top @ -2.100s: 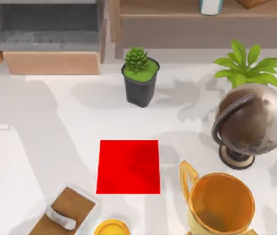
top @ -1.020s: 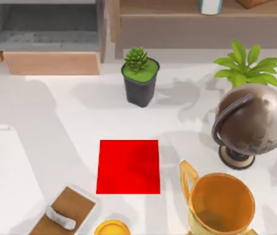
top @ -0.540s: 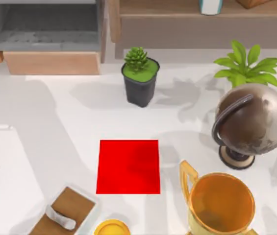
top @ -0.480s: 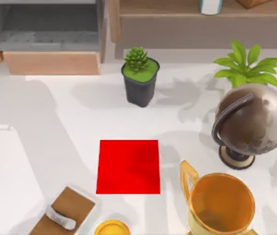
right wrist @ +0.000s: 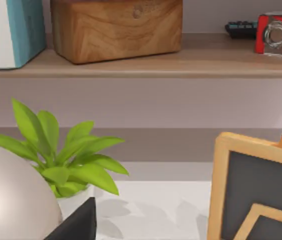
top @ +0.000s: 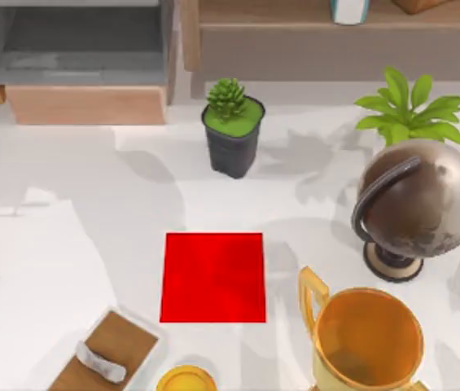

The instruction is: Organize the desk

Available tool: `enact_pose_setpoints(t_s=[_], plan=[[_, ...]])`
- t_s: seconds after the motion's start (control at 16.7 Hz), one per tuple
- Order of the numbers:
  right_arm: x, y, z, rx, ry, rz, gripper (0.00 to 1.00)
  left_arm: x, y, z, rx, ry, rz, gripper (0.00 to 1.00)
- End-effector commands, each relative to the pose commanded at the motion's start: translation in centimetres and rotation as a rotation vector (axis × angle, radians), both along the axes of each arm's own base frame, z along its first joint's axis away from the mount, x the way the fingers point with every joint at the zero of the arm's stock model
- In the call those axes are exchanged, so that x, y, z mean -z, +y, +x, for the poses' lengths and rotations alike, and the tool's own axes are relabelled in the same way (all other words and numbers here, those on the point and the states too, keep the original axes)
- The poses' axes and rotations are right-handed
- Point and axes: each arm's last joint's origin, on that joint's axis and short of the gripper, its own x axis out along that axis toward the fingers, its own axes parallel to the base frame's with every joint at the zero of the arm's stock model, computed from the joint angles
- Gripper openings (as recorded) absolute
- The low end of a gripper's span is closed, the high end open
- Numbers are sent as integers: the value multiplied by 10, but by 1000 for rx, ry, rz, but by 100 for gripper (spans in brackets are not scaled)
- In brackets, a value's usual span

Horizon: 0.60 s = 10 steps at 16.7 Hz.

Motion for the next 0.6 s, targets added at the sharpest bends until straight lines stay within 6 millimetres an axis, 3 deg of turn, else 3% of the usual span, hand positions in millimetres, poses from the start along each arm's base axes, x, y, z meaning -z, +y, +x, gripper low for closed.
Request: enact_pose_setpoints(t_s=[0.18,0.3,0.6], plan=[[0,0,0,0,0,0,100,-32,-37,-8,-35,-60,4,0],[0,0,0,0,0,0,100,-41,-72,-13,-38,-78,-6,0],[0,0,0,0,0,0,100,-26,-182,-31,15,-46,-50,0]])
